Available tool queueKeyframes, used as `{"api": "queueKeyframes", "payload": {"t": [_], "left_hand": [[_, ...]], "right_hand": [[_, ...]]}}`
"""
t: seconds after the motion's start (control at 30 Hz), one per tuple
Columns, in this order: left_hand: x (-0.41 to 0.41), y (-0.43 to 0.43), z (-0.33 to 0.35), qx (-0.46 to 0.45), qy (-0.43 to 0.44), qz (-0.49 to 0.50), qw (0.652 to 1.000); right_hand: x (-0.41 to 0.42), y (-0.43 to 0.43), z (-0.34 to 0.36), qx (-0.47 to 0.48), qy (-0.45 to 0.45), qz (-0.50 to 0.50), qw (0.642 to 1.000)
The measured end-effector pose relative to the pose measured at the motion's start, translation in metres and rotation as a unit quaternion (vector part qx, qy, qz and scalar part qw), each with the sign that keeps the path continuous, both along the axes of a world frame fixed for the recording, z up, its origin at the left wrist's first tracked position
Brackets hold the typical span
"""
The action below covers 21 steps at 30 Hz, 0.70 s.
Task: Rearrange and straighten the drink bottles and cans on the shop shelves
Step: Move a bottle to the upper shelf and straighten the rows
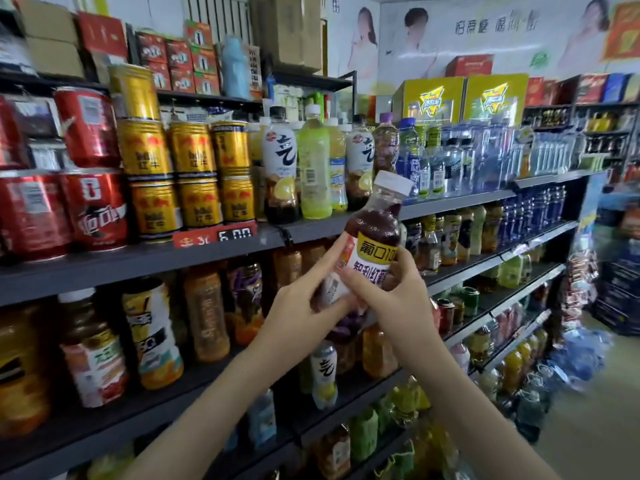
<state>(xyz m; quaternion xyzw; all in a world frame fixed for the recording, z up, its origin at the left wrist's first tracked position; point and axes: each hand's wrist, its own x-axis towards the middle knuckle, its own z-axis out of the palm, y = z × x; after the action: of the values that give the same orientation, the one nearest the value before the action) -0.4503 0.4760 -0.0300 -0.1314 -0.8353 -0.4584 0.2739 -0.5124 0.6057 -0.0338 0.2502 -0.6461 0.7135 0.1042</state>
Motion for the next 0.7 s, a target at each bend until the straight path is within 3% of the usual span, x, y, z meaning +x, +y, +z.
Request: {"api": "queueKeyframes", "payload": {"t": [0.13, 0.33, 0.7], "left_hand": [[-0.058, 0.000, 0.012, -0.043, 0.023, 0.059, 0.997], [-0.139, -0.006, 0.036, -0.011, 0.088, 0.182, 0.979], [-0.203, 0.002, 0.050, -0.056, 0.127, 0.289, 0.947]], "right_hand": [[-0.057, 0.024, 0.001, -0.005, 0.010, -0.018, 1.000], [-0.134, 0.039, 0.021, -0.009, 0.027, -0.032, 0.999], [-0.214, 0.031, 0.056, -0.064, 0.078, 0.034, 0.994]]}}
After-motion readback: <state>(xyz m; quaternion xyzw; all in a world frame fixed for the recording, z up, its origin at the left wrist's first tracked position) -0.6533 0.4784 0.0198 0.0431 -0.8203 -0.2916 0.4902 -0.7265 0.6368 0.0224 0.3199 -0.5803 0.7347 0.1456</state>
